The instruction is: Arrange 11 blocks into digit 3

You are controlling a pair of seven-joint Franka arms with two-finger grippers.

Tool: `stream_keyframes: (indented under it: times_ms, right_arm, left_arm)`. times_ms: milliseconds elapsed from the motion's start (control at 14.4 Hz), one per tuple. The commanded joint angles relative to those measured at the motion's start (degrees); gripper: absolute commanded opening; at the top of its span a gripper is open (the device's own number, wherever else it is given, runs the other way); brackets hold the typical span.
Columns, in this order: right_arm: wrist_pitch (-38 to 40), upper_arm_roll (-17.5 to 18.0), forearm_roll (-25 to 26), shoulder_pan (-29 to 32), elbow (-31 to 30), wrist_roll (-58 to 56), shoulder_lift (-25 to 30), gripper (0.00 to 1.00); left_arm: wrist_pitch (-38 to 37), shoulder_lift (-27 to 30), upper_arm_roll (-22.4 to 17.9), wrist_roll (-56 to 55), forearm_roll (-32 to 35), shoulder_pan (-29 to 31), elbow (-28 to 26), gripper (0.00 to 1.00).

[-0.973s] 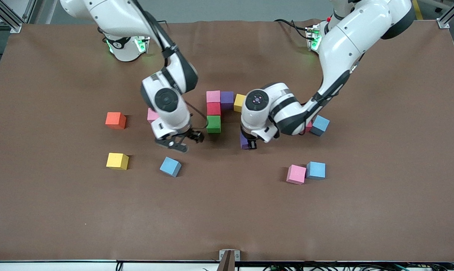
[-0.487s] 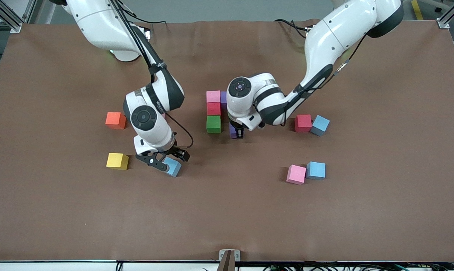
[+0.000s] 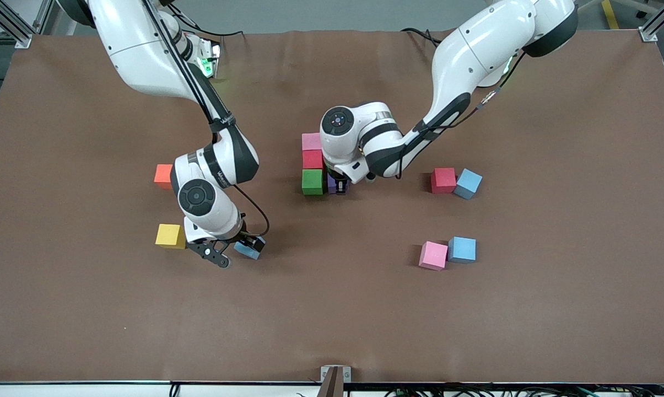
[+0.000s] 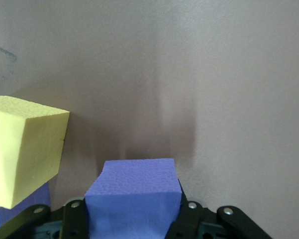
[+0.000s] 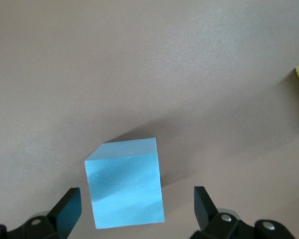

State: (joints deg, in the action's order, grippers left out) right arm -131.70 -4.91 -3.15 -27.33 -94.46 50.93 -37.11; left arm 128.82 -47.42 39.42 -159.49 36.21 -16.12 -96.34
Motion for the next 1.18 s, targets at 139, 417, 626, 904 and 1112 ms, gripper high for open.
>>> stream_keyframes:
  times_ms: [139,417,626,904,1112]
  right_arm:
    - [-0.1,0.8,-0.2,0.7,1.4,-0.2,-1.9,1.0]
    - [-1.9,0.9,-0.2,0.4,2.0,0.0,-3.1,0.94]
    - [-1.9,0.9,-0.2,0.5,2.6,-0.2,-3.1,0.83]
    - [-1.9,0.9,-0.2,0.3,3.3,-0.2,-3.5,0.77]
    - [-1.9,0.9,0.2,0.2,3.3,-0.3,-3.5,0.66]
  left_arm:
    - [0.0,-1.4,-0.3,-10.6,0.9,-1.5,2.2,0.37]
    - [1.1,-2.6,-2.1,-10.5,1.1,-3.3,3.8,0.37]
    - [1.8,-2.7,-3.3,-10.5,1.1,-4.5,3.8,0.37]
    - [2.1,-2.4,-3.3,-9.8,1.5,-4.3,3.8,0.77]
    - [2.0,-1.3,-3.3,-9.9,1.0,-3.7,4.1,1.0]
